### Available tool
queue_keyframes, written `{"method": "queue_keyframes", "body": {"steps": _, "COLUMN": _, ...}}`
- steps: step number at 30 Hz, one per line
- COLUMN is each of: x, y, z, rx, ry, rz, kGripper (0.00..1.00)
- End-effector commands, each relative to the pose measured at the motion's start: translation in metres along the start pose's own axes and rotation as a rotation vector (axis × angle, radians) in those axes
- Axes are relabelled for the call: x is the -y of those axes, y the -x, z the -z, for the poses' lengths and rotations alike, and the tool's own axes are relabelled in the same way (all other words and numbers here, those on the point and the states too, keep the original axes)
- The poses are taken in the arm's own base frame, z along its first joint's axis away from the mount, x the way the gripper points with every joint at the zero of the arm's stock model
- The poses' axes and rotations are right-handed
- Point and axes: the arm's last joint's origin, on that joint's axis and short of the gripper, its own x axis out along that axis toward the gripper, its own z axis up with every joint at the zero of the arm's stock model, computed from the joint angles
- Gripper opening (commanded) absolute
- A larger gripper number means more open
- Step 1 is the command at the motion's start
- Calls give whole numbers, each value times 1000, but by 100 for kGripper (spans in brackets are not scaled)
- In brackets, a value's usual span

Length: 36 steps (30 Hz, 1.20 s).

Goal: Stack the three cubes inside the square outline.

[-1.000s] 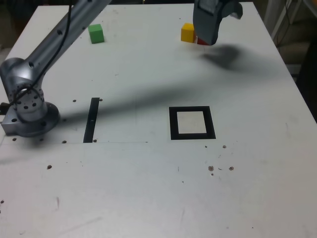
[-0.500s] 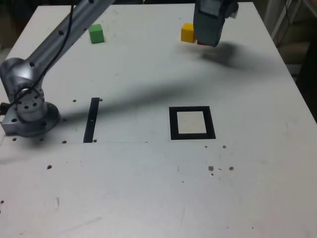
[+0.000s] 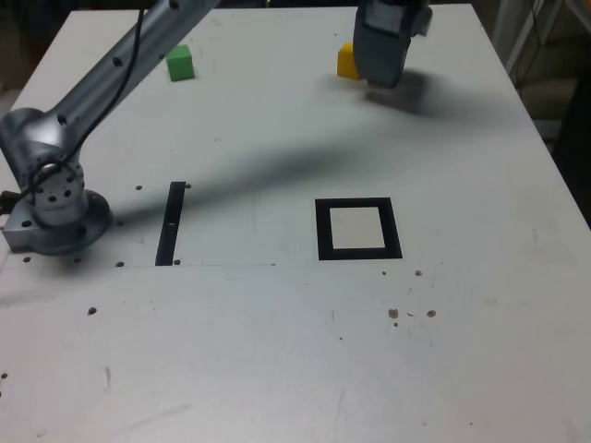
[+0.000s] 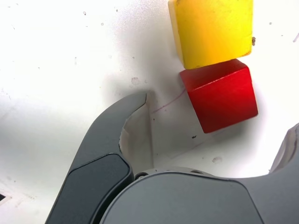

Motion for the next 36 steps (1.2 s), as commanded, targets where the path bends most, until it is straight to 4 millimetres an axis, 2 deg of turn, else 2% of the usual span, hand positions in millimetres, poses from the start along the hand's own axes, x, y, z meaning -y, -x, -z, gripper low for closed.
{"method": "queue_keyframes", "body": {"steps": 1, "x": -1, "y": -5, "z": -1, "rx": -19, "ry": 7, "rz": -5, "kGripper": 99}}
{"method": "queue_keyframes", "body": {"steps": 8, "x": -3, "y": -16, "z": -5, "rx": -39, "ry": 20, "rz": 3, "kGripper": 96}}
{"method": "queue_keyframes", "body": {"steps": 15, "x": -5, "y": -21, "z": -8, "rx": -45, "ry": 28, "rz": 10, "kGripper": 84}}
{"method": "queue_keyframes", "body": {"steps": 19, "x": -5, "y": -21, "z": -9, "rx": -46, "ry": 33, "rz": 12, "kGripper": 71}}
{"method": "queue_keyframes", "body": {"steps": 23, "x": -4, "y": -20, "z": -10, "rx": -31, "ry": 35, "rz": 3, "kGripper": 46}}
{"method": "queue_keyframes", "body": {"steps": 26, "x": -3, "y": -19, "z": -11, "rx": -13, "ry": 32, "rz": -6, "kGripper": 36}}
{"method": "queue_keyframes", "body": {"steps": 36, "x": -2, "y": -19, "z": -11, "rx": -7, "ry": 28, "rz": -6, "kGripper": 35}}
